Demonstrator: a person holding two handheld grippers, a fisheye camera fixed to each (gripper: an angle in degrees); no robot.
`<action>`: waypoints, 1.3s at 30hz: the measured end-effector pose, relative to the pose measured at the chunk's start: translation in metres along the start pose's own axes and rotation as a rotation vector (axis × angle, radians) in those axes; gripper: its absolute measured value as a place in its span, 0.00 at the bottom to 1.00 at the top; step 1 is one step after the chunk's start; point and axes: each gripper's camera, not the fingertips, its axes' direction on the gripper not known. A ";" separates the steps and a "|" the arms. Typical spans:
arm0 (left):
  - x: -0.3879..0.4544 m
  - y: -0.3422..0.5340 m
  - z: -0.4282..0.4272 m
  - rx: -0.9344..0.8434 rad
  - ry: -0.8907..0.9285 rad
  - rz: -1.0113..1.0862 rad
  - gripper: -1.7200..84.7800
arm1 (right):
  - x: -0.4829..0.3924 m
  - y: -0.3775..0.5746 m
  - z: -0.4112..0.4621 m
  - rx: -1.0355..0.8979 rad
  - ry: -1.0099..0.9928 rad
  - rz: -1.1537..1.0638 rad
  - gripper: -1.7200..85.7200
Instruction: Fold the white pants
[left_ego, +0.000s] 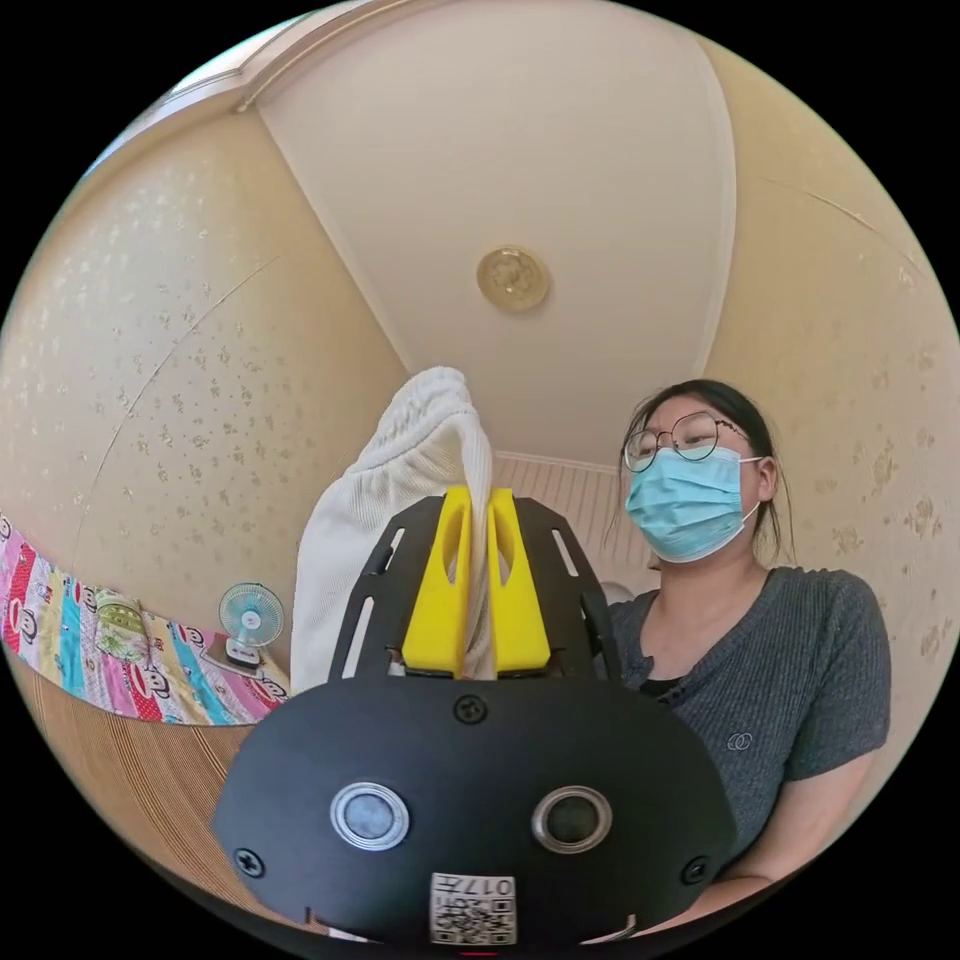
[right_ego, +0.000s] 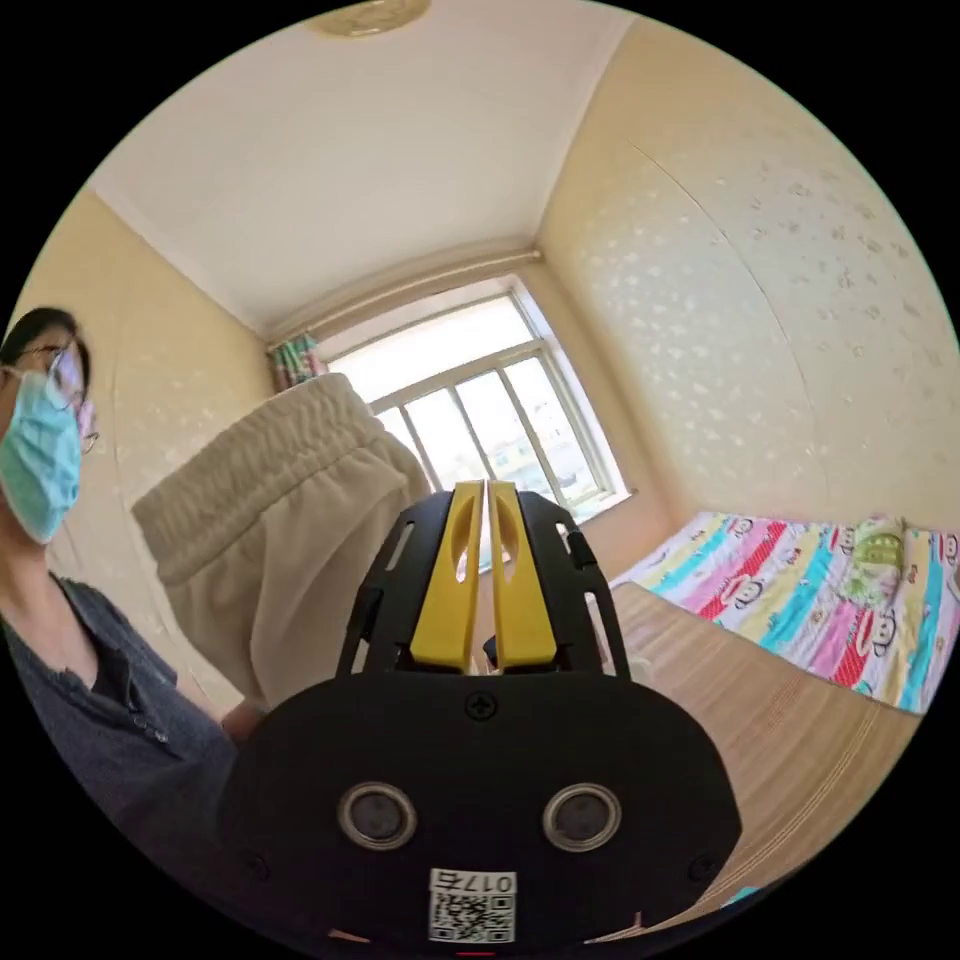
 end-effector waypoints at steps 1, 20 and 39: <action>0.002 -0.013 -0.005 -0.015 -0.011 0.016 0.01 | -0.004 0.011 -0.003 0.053 -0.175 -0.047 0.07; 0.017 -0.090 0.025 -0.075 -0.425 0.196 0.01 | -0.121 0.136 0.044 -0.101 -0.350 0.119 0.30; 0.074 -0.183 0.064 -0.314 -0.484 0.558 0.03 | -0.214 -0.014 -0.037 -0.225 0.260 -0.253 0.06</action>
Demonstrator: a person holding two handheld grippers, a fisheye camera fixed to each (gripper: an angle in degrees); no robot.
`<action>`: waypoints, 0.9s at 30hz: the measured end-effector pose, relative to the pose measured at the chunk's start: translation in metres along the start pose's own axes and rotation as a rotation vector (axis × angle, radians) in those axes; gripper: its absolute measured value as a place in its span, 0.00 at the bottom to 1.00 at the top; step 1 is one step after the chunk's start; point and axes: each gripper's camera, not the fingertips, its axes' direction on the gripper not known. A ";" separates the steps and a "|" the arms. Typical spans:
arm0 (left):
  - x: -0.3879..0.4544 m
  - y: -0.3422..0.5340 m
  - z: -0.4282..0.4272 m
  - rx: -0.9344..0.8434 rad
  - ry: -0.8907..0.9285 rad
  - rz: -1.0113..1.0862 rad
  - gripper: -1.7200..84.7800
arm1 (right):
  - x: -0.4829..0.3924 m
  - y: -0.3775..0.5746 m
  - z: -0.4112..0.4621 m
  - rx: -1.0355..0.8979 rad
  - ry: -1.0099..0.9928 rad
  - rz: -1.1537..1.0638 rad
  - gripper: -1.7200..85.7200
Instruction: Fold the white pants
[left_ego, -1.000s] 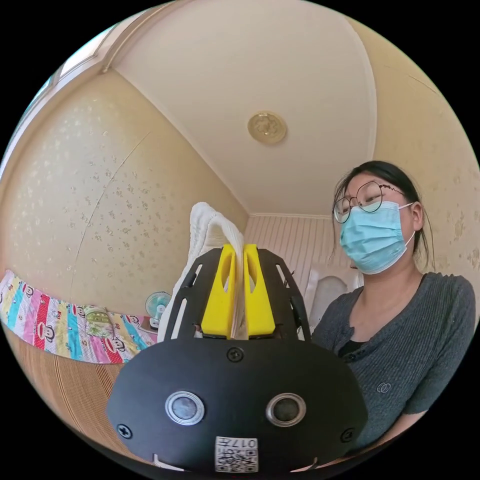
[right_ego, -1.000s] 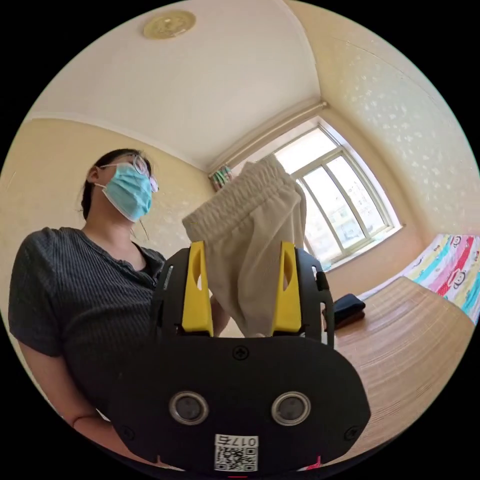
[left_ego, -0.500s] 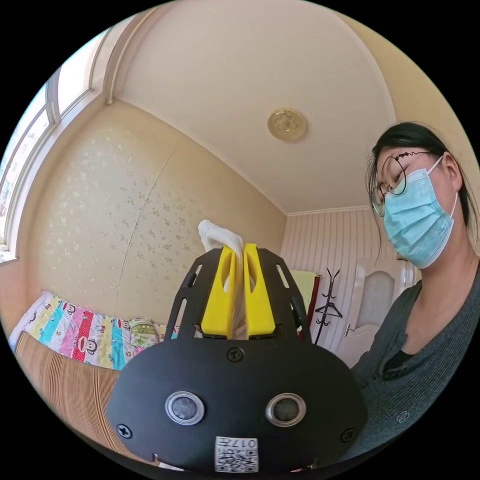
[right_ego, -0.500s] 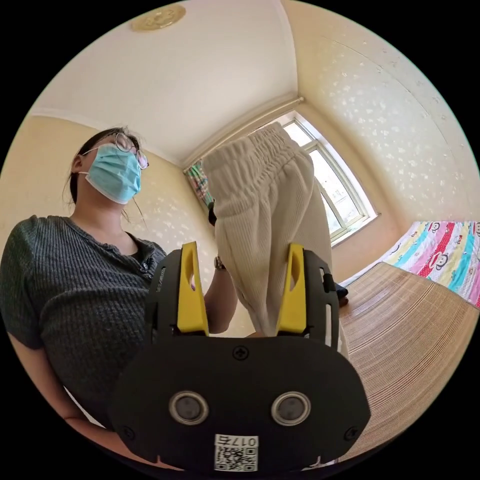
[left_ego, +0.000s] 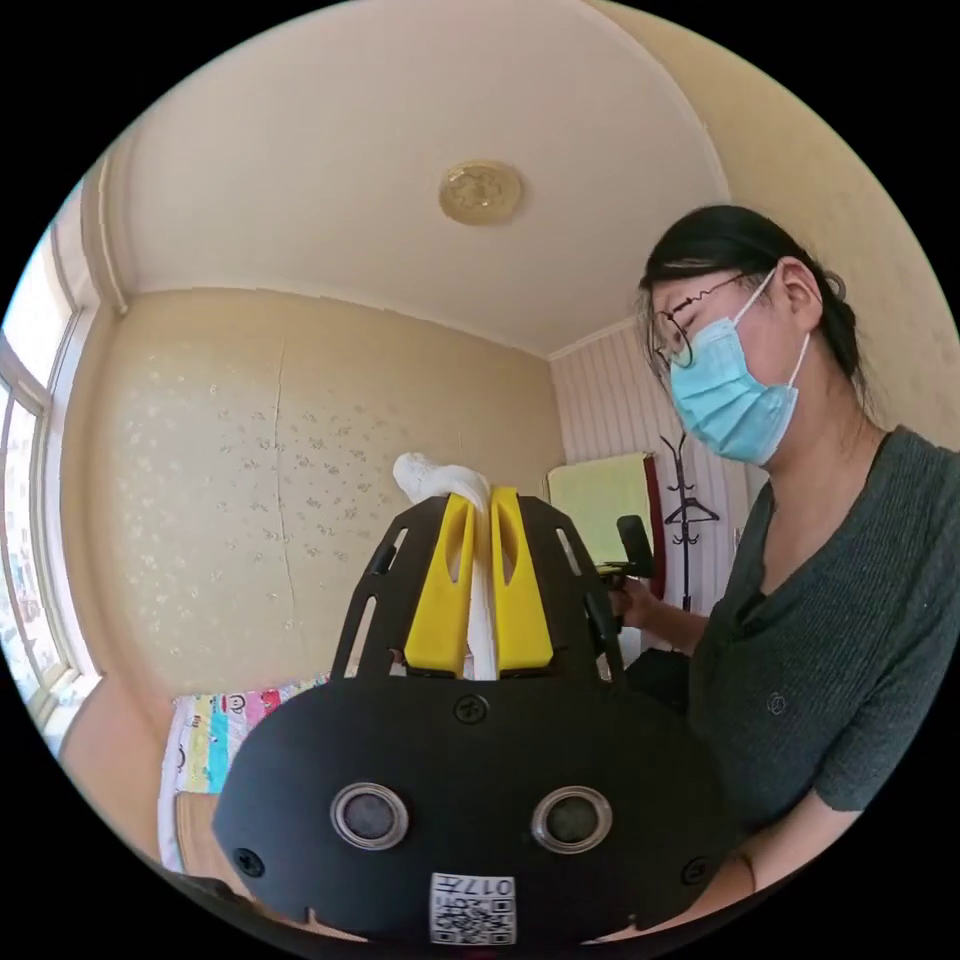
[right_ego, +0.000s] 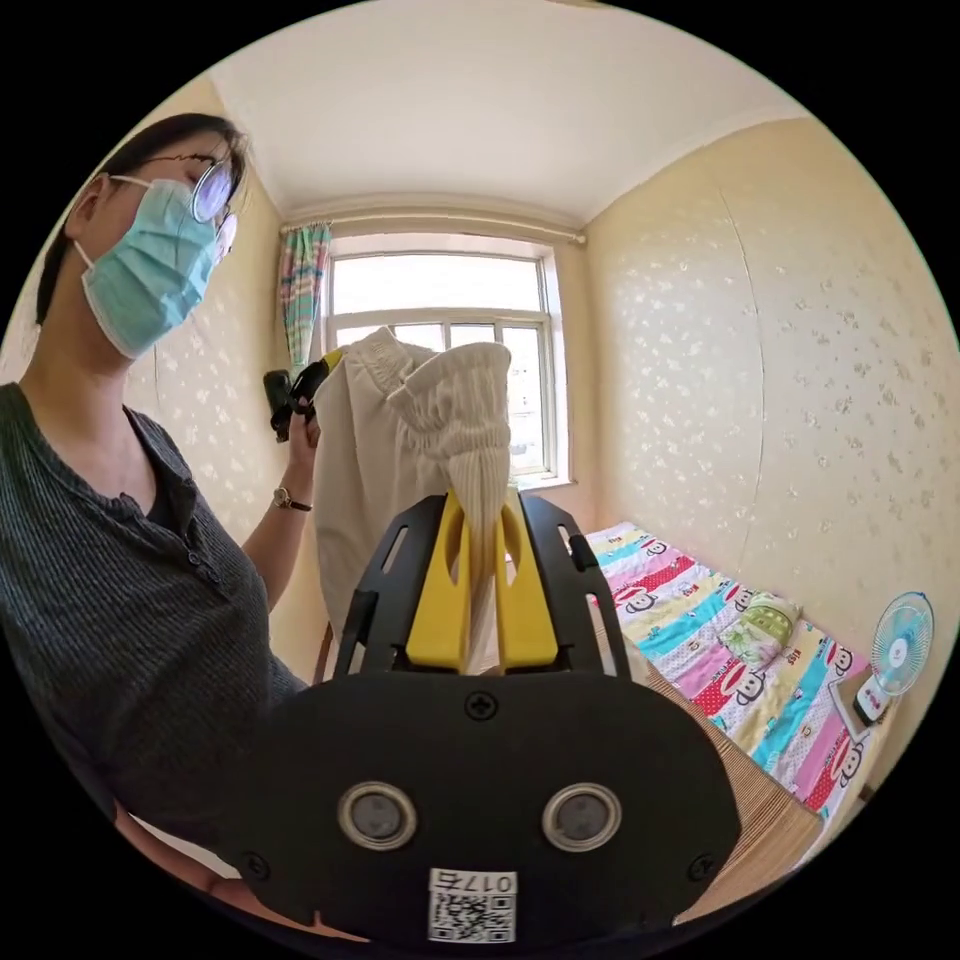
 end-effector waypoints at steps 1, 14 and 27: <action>-0.005 -0.006 0.003 -0.016 0.002 0.018 0.03 | -0.001 -0.003 0.000 0.015 -0.010 0.019 0.06; -0.220 -0.008 0.098 -0.070 0.164 -0.078 0.03 | 0.077 -0.089 0.012 0.180 0.177 0.164 0.07; -0.545 0.275 0.465 -0.817 -0.223 -0.574 0.07 | 0.431 0.056 0.222 -0.379 0.667 0.738 0.07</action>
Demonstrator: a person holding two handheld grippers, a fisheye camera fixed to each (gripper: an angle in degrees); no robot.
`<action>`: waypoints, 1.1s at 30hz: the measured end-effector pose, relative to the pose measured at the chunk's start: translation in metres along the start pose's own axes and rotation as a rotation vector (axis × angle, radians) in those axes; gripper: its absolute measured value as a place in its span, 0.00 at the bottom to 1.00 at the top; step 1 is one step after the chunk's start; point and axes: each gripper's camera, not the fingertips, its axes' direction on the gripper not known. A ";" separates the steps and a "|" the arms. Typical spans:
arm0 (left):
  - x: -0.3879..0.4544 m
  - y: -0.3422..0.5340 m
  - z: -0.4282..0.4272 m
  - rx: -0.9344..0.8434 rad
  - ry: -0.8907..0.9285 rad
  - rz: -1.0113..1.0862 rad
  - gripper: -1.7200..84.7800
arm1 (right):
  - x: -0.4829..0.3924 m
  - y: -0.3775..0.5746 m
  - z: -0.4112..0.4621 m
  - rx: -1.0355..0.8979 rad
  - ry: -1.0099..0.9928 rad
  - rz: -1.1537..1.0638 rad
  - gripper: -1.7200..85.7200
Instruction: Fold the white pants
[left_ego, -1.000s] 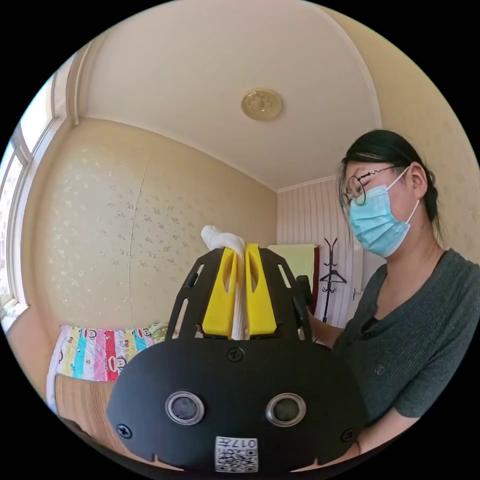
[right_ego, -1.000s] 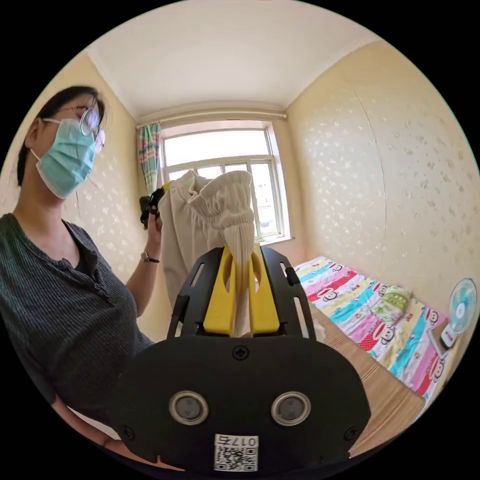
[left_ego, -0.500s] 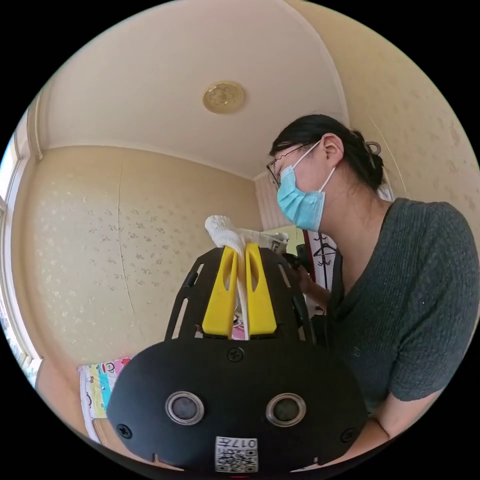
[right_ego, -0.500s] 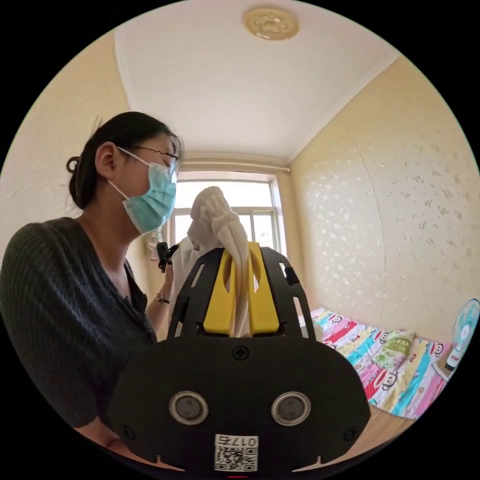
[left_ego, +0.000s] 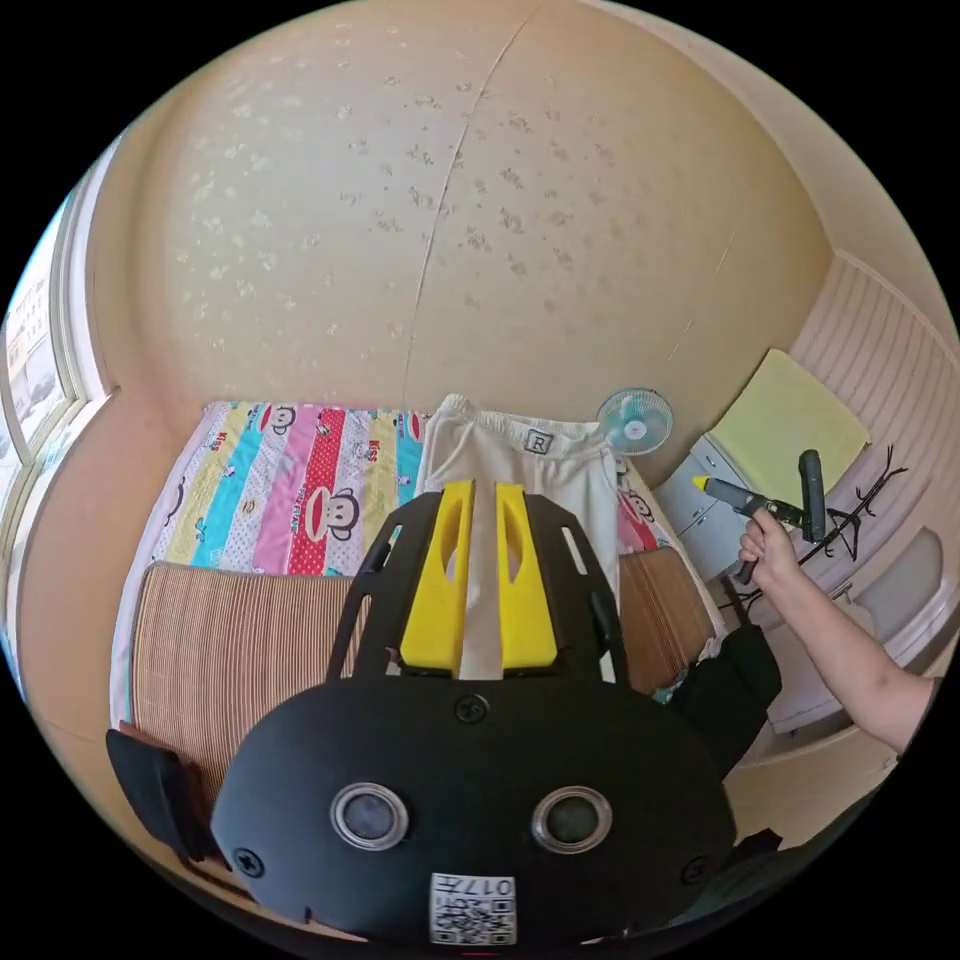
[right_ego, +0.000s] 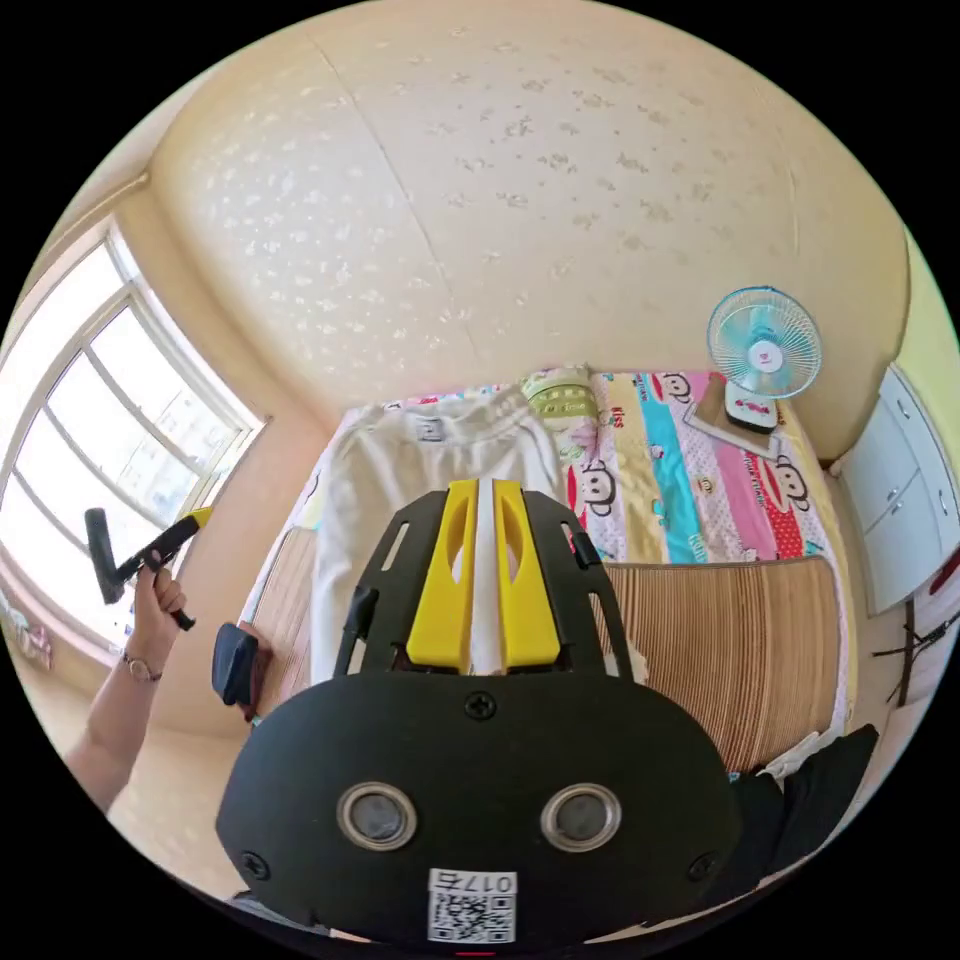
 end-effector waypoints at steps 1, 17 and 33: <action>-0.020 0.040 0.033 -0.083 0.010 -0.027 0.07 | 0.011 0.038 0.031 -0.084 -0.043 -0.033 0.07; -0.123 0.392 0.133 -0.558 0.156 -0.489 0.09 | 0.082 0.497 0.172 -0.763 -0.065 0.247 0.13; -0.079 0.344 0.104 -0.506 0.287 -0.530 0.08 | 0.224 0.511 0.070 -0.576 -0.449 0.439 0.06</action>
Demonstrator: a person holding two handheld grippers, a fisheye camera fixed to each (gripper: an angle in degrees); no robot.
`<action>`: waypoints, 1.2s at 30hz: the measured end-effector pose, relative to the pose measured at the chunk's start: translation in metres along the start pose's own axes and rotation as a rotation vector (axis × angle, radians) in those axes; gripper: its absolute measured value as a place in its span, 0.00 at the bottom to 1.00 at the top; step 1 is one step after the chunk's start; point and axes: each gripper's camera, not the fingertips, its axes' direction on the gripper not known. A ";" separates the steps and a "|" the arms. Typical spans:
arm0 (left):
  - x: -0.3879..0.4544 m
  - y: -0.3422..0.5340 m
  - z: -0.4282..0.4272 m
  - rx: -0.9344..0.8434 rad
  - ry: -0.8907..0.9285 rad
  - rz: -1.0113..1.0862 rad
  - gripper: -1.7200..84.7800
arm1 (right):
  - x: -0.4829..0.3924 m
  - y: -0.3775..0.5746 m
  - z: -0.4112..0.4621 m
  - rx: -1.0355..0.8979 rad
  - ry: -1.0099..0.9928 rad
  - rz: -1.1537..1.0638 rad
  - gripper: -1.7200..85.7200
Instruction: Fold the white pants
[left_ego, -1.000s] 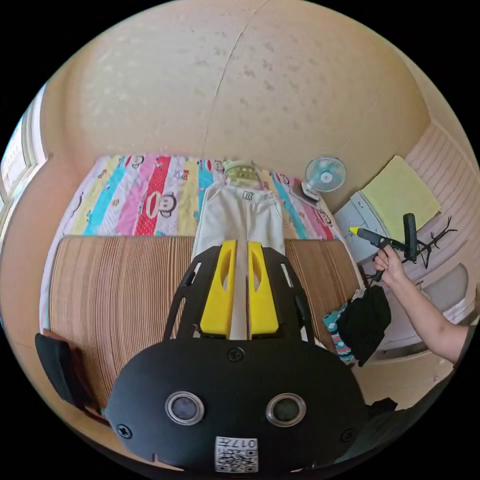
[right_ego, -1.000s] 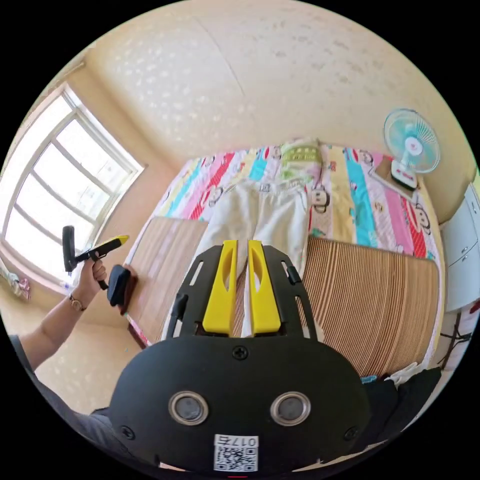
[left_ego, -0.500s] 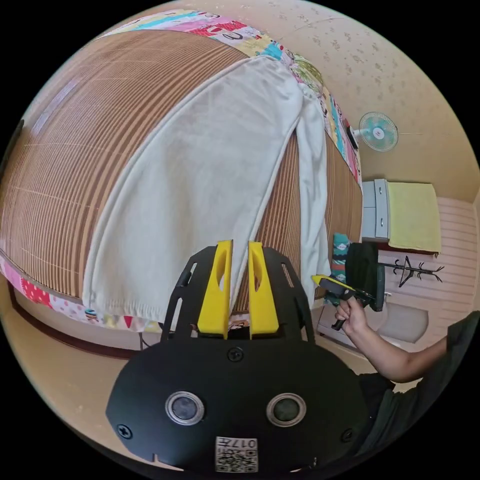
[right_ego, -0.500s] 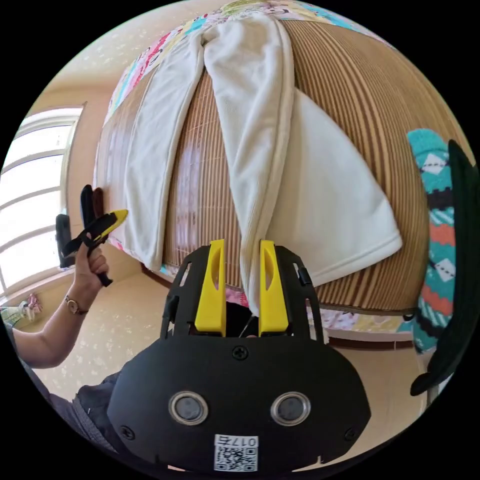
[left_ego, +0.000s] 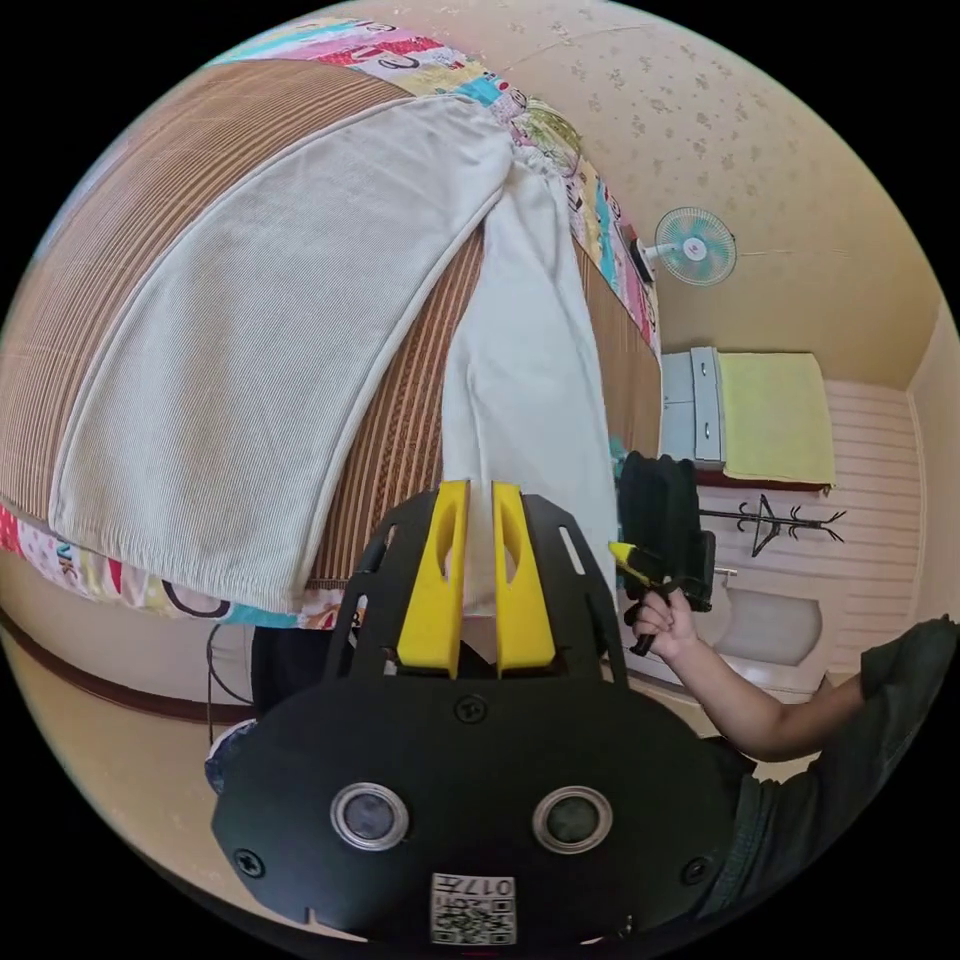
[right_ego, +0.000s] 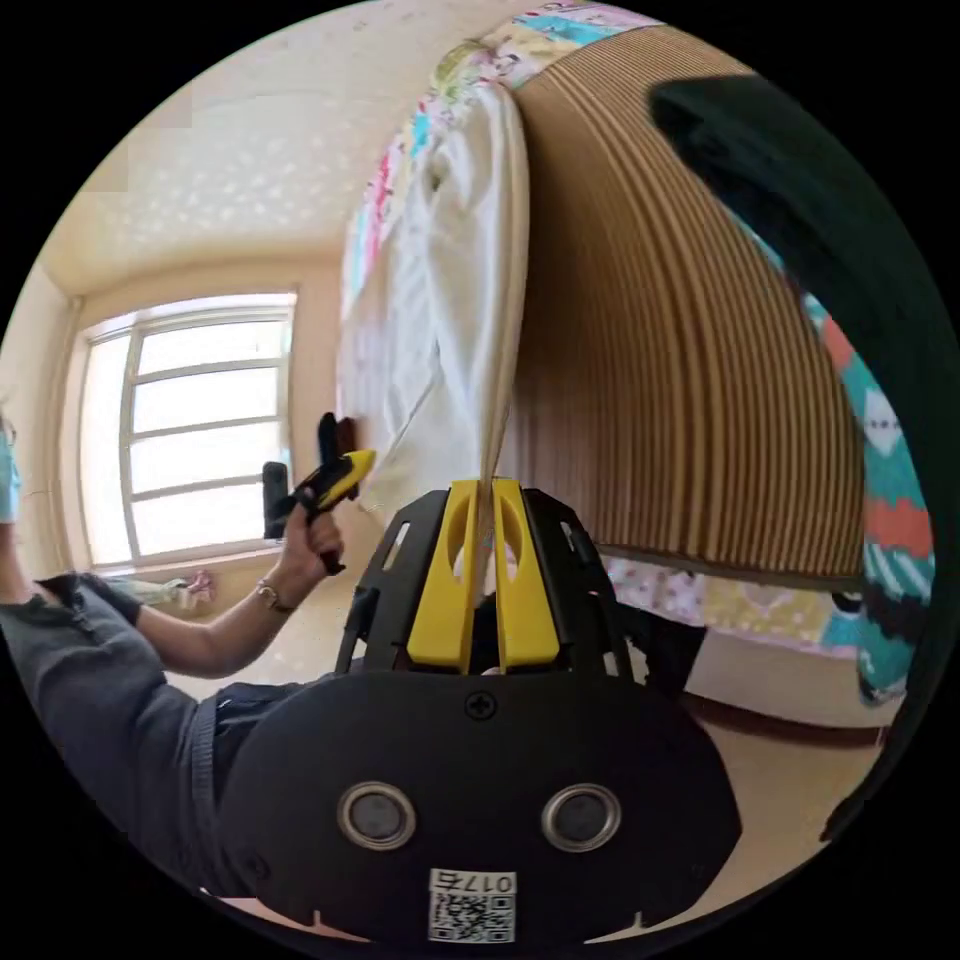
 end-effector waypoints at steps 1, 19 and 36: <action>-0.003 0.001 0.002 0.002 -0.020 -0.012 0.08 | 0.015 0.002 0.000 0.011 0.014 0.043 0.06; 0.038 0.023 0.088 -0.235 -0.388 0.125 0.03 | 0.027 -0.004 0.001 -0.116 0.240 0.002 0.05; -0.086 -0.035 -0.001 -0.068 -0.797 -0.161 0.07 | 0.039 -0.006 0.004 -0.236 0.282 -0.036 0.05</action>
